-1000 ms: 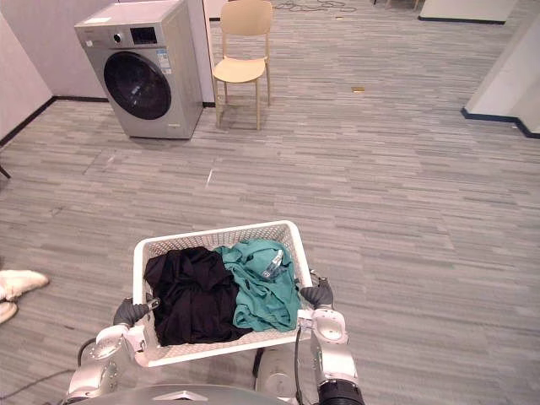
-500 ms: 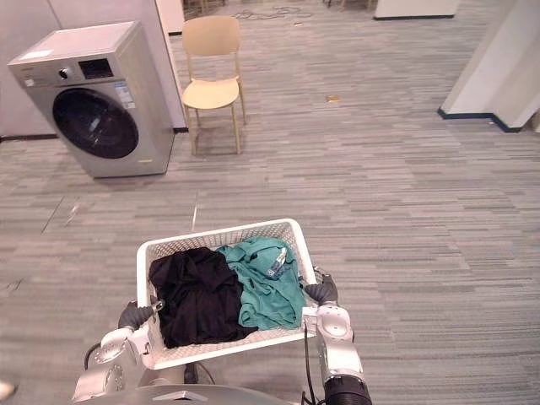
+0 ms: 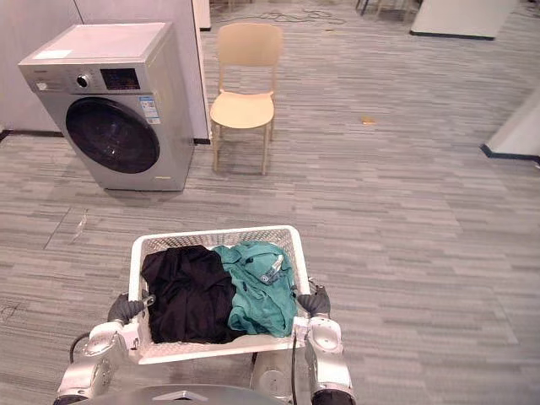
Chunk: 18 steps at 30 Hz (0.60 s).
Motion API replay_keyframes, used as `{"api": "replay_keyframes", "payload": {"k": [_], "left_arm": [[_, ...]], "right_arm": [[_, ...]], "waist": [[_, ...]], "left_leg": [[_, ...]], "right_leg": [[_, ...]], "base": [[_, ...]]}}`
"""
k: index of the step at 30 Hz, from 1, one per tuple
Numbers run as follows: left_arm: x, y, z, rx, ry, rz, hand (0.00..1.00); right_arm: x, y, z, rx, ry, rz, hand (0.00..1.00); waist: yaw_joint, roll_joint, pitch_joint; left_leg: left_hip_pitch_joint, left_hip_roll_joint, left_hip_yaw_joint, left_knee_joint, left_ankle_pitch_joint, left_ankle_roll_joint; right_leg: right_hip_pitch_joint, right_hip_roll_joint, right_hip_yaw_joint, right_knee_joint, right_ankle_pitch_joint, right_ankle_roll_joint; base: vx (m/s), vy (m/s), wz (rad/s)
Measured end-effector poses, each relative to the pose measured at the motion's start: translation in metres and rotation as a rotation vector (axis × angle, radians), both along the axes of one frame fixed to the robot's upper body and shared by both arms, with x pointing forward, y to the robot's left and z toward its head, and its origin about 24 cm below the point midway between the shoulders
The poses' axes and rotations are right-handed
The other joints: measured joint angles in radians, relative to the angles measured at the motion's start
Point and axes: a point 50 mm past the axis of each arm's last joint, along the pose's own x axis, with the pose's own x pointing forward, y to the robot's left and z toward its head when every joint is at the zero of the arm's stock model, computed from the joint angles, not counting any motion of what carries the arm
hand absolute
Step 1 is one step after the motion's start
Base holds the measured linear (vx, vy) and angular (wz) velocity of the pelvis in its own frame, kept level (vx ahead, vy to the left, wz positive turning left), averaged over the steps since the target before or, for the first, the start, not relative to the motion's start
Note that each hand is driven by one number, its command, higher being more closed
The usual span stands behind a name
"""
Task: Pick up the laundry basket with both hands and put the clothes into the washing machine.
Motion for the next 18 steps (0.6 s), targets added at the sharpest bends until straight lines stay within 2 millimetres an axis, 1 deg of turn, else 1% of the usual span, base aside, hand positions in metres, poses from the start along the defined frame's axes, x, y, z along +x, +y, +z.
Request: {"api": "replay_keyframes", "payload": {"k": [1, 2, 3, 4, 5, 6, 7, 8, 9, 10, 11, 12, 13, 14, 15, 16, 17, 18], "left_arm": [[-0.001, -0.006, -0.002, -0.012, 0.006, -0.003, 1.0], [-0.001, -0.009, -0.002, -0.019, 0.004, -0.002, 1.0], [-0.001, -0.009, -0.002, -0.022, 0.003, -0.001, 1.0], [-0.002, -0.011, -0.001, -0.031, -0.002, 0.004, 1.0], [-0.002, -0.011, 0.0, -0.034, -0.006, 0.007, 1.0], [-0.004, -0.013, 0.0, -0.043, -0.007, 0.01, 1.0], [-0.006, -0.018, -0.002, -0.06, 0.0, 0.01, 1.0], [-0.007, -0.02, -0.002, -0.063, 0.003, 0.004, 1.0], [-0.008, -0.021, -0.004, -0.066, 0.009, 0.001, 1.0], [-0.008, -0.021, -0.004, -0.067, 0.007, 0.002, 1.0], [-0.007, -0.021, -0.003, -0.067, 0.004, 0.001, 1.0], [-0.005, -0.021, -0.002, -0.067, -0.003, 0.005, 1.0], [-0.004, -0.019, -0.002, -0.068, -0.005, 0.011, 1.0], [-0.004, -0.019, -0.002, -0.07, -0.003, 0.017, 1.0], [-0.003, -0.021, -0.004, -0.081, 0.005, 0.022, 1.0], [-0.002, -0.024, -0.005, -0.088, 0.007, 0.021, 1.0], [-0.002, -0.025, -0.005, -0.089, 0.009, 0.014, 1.0], [-0.002, -0.026, -0.005, -0.086, 0.01, 0.008, 1.0]], "right_arm": [[0.0, -0.003, 0.0, -0.01, 0.002, 0.0, 1.0], [0.001, -0.005, 0.002, -0.019, -0.002, 0.001, 1.0], [0.001, -0.005, 0.002, -0.022, -0.003, 0.002, 1.0], [0.002, -0.007, 0.004, -0.03, -0.012, 0.002, 1.0], [0.003, -0.009, 0.006, -0.037, -0.019, 0.004, 1.0], [0.003, -0.014, 0.011, -0.059, -0.032, 0.008, 1.0], [0.002, -0.019, 0.011, -0.075, -0.029, 0.004, 1.0], [0.001, -0.021, 0.011, -0.079, -0.027, 0.001, 1.0], [0.001, -0.022, 0.011, -0.084, -0.026, 0.002, 1.0], [0.001, -0.023, 0.012, -0.087, -0.026, 0.004, 1.0], [0.002, -0.023, 0.012, -0.088, -0.027, 0.004, 1.0], [0.004, -0.023, 0.013, -0.088, -0.034, 0.004, 1.0], [0.006, -0.022, 0.014, -0.086, -0.038, 0.007, 1.0], [0.006, -0.022, 0.014, -0.084, -0.039, 0.008, 1.0], [0.006, -0.023, 0.014, -0.086, -0.036, 0.007, 1.0], [0.006, -0.025, 0.012, -0.09, -0.027, 0.005, 1.0], [0.007, -0.027, 0.01, -0.092, -0.013, 0.004, 1.0], [0.008, -0.027, 0.01, -0.098, -0.015, 0.007, 1.0]], "waist": [[0.005, 0.037, -0.005], [0.004, 0.054, -0.014], [0.0, 0.054, -0.014], [0.0, 0.061, -0.01], [0.001, 0.069, -0.006], [0.01, 0.082, -0.007], [0.025, 0.084, -0.006], [0.03, 0.083, -0.006], [0.034, 0.082, -0.005], [0.036, 0.08, -0.006], [0.041, 0.081, -0.006], [0.051, 0.081, -0.007], [0.059, 0.079, -0.007], [0.062, 0.077, -0.008], [0.062, 0.075, -0.01], [0.059, 0.076, -0.011], [0.051, 0.08, -0.016], [0.052, 0.089, -0.026]], "left_leg": [[0.03, 0.042, -0.004, 0.013, -0.034, -0.027], [0.007, 0.073, -0.008, 0.107, -0.043, -0.038], [-0.028, 0.088, -0.009, 0.198, -0.042, -0.039], [-0.121, 0.132, -0.009, 0.447, -0.012, -0.055], [-0.177, 0.16, -0.013, 0.59, 0.035, -0.066], [-0.29, 0.211, -0.022, 0.849, 0.151, -0.096], [-0.379, 0.241, -0.015, 1.07, 0.16, -0.085], [-0.41, 0.25, 0.001, 1.15, 0.148, -0.055], [-0.463, 0.272, 0.048, 1.239, 0.118, 0.001], [-0.509, 0.27, 0.074, 1.223, 0.094, 0.028], [-0.53, 0.264, 0.081, 1.181, 0.084, 0.026], [-0.561, 0.25, 0.088, 1.03, 0.066, 0.012], [-0.571, 0.233, 0.083, 0.82, 0.052, 0.005], [-0.565, 0.219, 0.078, 0.69, 0.053, 0.003], [-0.541, 0.186, 0.04, 0.408, 0.082, -0.028], [-0.513, 0.169, -0.001, 0.214, 0.131, -0.054], [-0.478, 0.162, -0.047, 0.034, 0.21, -0.077], [-0.472, 0.163, -0.048, -0.005, 0.256, -0.076]], "right_leg": [[0.009, 0.026, -0.021, 0.057, -0.045, 0.0], [0.025, 0.046, -0.037, 0.078, -0.097, -0.006], [0.043, 0.05, -0.045, 0.078, -0.116, -0.008], [0.088, 0.068, -0.057, 0.07, -0.147, -0.009], [0.112, 0.081, -0.062, 0.067, -0.164, -0.014], [0.153, 0.105, -0.064, 0.062, -0.197, -0.031], [0.199, 0.112, -0.061, 0.051, -0.217, -0.057], [0.226, 0.114, -0.053, 0.042, -0.226, -0.06], [0.279, 0.117, -0.035, 0.01, -0.241, -0.059], [0.32, 0.117, -0.014, -0.03, -0.245, -0.053], [0.331, 0.116, -0.005, -0.048, -0.246, -0.051], [0.346, 0.112, 0.016, -0.073, -0.248, -0.047], [0.353, 0.105, 0.032, -0.085, -0.254, -0.035], [0.357, 0.097, 0.039, -0.085, -0.253, -0.024], [0.37, 0.082, 0.039, -0.088, -0.248, -0.009], [0.388, 0.076, 0.039, -0.09, -0.242, 0.001], [0.413, 0.071, 0.043, -0.093, -0.245, 0.029], [0.43, 0.063, 0.052, -0.091, -0.27, 0.073]], "base": [[0.51, -0.215, 0.14], [0.48, -0.228, 0.17], [0.44, -0.259, 0.23], [0.34, -0.233, 0.13], [0.41, -0.243, -0.05], [0.4, -0.157, -0.29], [0.4, -0.12, -0.36], [0.42, -0.082, -0.4], [0.43, -0.053, -0.36], [0.51, -0.025, -0.4], [0.41, 0.023, -0.5], [0.49, 0.112, -0.6], [0.42, 0.134, -0.58], [0.53, 0.182, -0.38], [0.38, 0.142, -0.17], [0.5, 0.206, -0.12], [0.51, 0.273, -0.16], [0.62, 0.388, -0.28]]}}
